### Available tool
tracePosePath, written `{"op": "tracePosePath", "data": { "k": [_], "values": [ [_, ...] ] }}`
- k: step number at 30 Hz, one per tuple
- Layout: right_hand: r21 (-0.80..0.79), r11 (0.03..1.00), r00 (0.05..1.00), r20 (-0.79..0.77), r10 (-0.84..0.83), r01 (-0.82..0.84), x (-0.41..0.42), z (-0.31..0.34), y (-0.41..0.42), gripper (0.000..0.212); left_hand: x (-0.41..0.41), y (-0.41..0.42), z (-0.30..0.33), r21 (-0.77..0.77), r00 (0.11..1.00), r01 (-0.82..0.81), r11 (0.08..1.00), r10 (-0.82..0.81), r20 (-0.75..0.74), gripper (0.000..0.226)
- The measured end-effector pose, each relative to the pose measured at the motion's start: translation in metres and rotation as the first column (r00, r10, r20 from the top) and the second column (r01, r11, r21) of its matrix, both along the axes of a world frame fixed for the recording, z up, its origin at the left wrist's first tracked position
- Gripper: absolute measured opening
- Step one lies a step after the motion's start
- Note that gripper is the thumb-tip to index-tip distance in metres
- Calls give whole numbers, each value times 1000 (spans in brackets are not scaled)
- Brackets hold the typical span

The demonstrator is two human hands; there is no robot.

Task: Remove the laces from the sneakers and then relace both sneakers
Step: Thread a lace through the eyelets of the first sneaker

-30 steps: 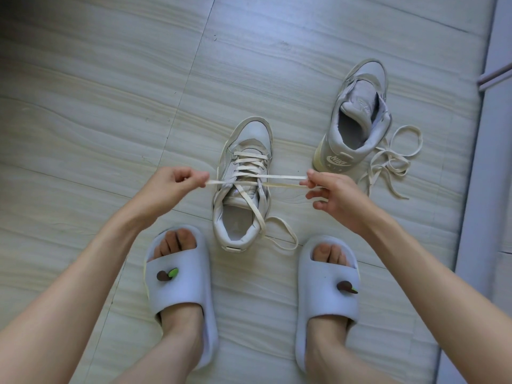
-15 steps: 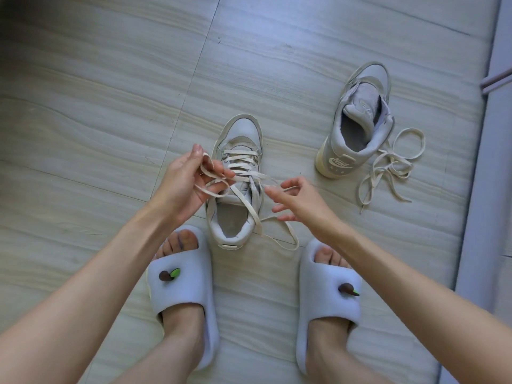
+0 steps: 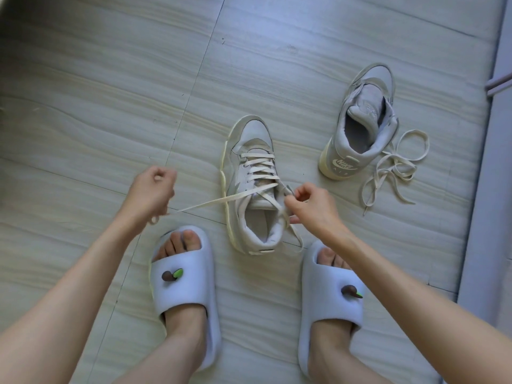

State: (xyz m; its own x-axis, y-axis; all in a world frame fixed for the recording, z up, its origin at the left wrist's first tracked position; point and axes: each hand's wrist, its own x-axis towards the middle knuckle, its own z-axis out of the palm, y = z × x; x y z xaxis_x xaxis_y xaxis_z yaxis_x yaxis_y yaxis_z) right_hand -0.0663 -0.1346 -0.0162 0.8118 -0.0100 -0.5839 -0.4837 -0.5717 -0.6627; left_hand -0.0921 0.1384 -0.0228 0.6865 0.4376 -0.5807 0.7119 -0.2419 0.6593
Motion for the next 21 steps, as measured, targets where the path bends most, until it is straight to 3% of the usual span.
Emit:
{"op": "tracePosePath", "data": {
  "k": [2, 4, 6, 9, 11, 14, 16, 19, 21],
  "values": [
    [-62, 995, 994, 72, 83, -79, -5, 2, 3, 12, -8, -6, -6, 192, 949, 315, 929, -308, -66, 28],
    [-81, 992, 988, 116, 104, -95, -8, 3, 5, 14, -11, -11, -5, 263, 886, 461, 847, -457, -80, 35],
    [-70, 994, 990, 113, 86, -79, -7, 4, 1, 15, -9, -10, -2, 235, 850, 526, 817, -510, -131, 41],
    [-18, 998, 996, 65, 69, -68, -7, 5, -4, 18, -2, -15, 5, 138, 729, 679, 721, -639, -248, 44],
    [39, 998, 999, 28, 44, -45, -11, 6, -5, 27, 3, -26, 7, 200, 695, 719, 666, -688, -208, 42],
    [28, 998, 998, -29, 59, -59, -16, 7, -4, 46, 10, -55, 8, 383, 708, 652, 654, -706, -1, 40],
    [-23, 995, 993, -68, 99, -100, -17, 6, -3, 52, 13, -72, 9, 395, 682, 648, 651, -727, 81, 36],
    [-100, 975, 976, -107, 189, -200, -16, 4, -4, 45, 18, -83, 7, 360, 636, 700, 616, -768, 78, 32],
    [-170, 938, 951, -122, 284, -302, -13, 5, -7, 45, 20, -80, 5, 305, 652, 704, 641, -754, 81, 34]
  ]
}}
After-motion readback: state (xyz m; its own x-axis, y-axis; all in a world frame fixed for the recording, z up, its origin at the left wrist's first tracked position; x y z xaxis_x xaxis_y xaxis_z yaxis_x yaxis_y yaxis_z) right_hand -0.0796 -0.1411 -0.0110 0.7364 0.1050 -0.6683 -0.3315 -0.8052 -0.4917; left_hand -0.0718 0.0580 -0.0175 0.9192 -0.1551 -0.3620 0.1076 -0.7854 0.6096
